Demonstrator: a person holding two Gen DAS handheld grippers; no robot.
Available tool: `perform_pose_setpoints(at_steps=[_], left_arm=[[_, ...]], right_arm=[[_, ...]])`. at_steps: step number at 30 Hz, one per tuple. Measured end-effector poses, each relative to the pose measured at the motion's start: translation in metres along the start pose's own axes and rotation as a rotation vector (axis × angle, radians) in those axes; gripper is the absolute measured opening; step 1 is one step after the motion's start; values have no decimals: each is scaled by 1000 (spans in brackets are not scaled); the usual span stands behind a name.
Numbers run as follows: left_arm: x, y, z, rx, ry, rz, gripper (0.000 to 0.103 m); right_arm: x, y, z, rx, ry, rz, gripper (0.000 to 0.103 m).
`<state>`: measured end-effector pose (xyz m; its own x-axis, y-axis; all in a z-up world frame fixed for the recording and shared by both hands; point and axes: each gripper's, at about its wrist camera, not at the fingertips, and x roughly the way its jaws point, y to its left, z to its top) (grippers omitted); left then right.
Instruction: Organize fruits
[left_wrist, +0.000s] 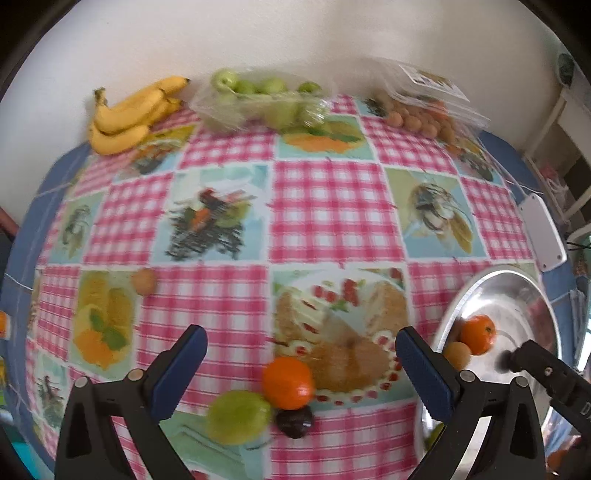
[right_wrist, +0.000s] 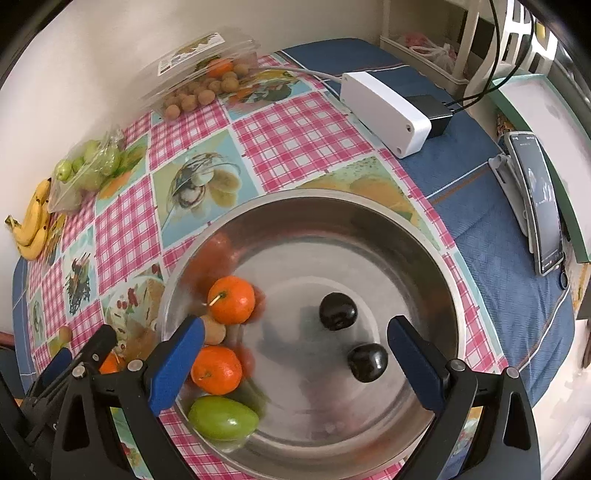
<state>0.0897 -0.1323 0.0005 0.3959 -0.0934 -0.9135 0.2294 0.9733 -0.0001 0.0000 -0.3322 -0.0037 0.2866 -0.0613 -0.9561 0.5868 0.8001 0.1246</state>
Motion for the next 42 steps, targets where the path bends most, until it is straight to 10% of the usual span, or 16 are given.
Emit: perform_pose_setpoints(at_steps=[9,42], left_arm=[[-14,50,13,7,-56,112,103],[-13,199,8,-296,11,57,103]], right_arm=[[-2,30,-4,-59,-1,-12,99],[18,189,-44,-325,45,96,99]])
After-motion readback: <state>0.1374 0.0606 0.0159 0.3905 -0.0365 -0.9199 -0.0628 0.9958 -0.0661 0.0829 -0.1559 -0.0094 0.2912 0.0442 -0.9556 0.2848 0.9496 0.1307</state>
